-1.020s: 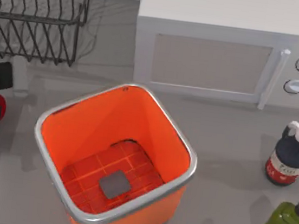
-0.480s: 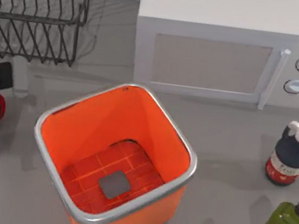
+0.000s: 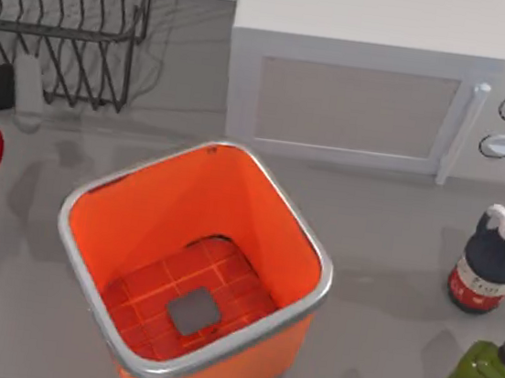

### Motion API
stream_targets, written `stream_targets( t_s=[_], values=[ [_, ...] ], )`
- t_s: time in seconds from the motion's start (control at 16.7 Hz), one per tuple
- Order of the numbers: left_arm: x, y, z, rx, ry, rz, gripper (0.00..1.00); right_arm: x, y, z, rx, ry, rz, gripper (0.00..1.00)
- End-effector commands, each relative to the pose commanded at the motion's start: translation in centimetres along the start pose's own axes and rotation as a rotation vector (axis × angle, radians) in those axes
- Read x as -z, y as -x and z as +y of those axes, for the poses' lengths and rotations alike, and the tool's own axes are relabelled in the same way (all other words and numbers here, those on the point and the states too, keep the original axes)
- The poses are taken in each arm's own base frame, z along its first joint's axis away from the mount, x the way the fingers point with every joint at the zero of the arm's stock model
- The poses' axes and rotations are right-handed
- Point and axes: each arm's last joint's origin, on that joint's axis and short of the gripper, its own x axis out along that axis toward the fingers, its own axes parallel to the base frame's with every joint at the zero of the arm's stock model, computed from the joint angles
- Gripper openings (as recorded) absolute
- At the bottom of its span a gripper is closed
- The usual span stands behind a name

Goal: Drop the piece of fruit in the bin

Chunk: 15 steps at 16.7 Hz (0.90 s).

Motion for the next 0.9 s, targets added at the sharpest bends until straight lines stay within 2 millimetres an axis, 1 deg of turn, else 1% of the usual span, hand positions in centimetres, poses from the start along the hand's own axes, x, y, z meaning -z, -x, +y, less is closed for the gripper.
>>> stream_targets(
  t_s=[0.3, 0.42, 0.48, 0.54, 0.78, 0.9],
  values=[
    [-0.5, 7.1, -0.4, 0.033, 0.006, 0.014, 0.00, 0.0, 0.0, 0.0, 0.000, 0.000, 0.000, 1.00],
    [-0.6, 9.4, -0.8, 0.020, 0.010, 0.014, 0.00, 0.0, 0.0, 0.0, 0.000, 0.000, 0.000, 1.00],
    [-0.6, 10.1, -1.0, 0.013, 0.011, 0.013, 0.00, 0.0, 0.0, 0.0, 0.000, 0.000, 0.000, 1.00],
    [-0.6, 10.5, -1.0, 0.009, 0.012, 0.013, 0.00, 0.0, 0.0, 0.0, 0.000, 0.000, 0.000, 1.00],
    [-0.5, 10.3, -1.0, 0.012, 0.013, 0.013, 0.00, 0.0, 0.0, 0.0, 0.000, 0.000, 0.000, 1.00],
    [-1.0, 10.3, -1.1, 0.012, 0.005, 0.015, 0.00, 0.0, 0.0, 0.0, 0.000, 0.000, 0.000, 1.00]
  ],
)
